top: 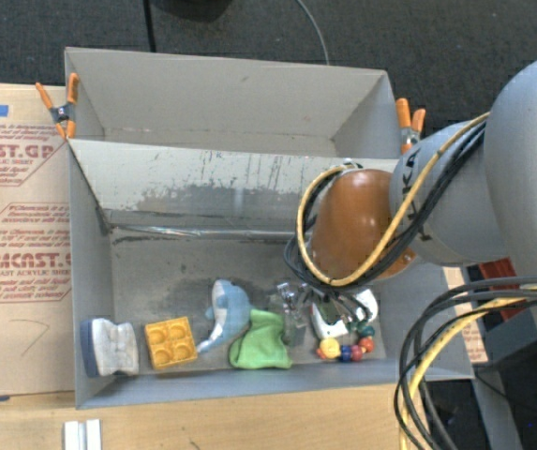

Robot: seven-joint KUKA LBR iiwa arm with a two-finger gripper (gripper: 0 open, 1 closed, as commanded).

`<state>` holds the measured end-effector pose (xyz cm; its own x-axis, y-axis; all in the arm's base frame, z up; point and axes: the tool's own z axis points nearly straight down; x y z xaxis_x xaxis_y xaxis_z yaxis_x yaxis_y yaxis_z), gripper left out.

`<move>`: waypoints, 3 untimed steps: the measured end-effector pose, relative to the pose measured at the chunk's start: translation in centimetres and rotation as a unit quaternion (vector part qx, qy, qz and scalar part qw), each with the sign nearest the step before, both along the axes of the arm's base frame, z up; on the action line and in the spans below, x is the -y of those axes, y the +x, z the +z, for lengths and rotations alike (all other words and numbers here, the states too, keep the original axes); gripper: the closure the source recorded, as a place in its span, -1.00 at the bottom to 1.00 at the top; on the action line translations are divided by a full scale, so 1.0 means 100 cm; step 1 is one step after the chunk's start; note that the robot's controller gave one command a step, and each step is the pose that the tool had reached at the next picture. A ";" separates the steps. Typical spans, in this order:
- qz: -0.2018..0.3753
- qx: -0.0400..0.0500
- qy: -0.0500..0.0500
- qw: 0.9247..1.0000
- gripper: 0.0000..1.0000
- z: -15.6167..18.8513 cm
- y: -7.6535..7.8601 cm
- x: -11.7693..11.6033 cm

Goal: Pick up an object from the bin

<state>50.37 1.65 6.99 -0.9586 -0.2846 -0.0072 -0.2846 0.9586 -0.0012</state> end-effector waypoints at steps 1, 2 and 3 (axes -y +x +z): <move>0.003 -0.005 -0.001 1.000 1.00 0.035 0.008 -0.014; 0.004 -0.001 0.000 1.000 1.00 0.097 0.016 -0.033; 0.007 -0.004 -0.001 1.000 1.00 0.150 0.028 -0.029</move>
Offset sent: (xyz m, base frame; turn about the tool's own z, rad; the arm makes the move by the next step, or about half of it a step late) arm 0.0175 0.0389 0.1124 -0.0084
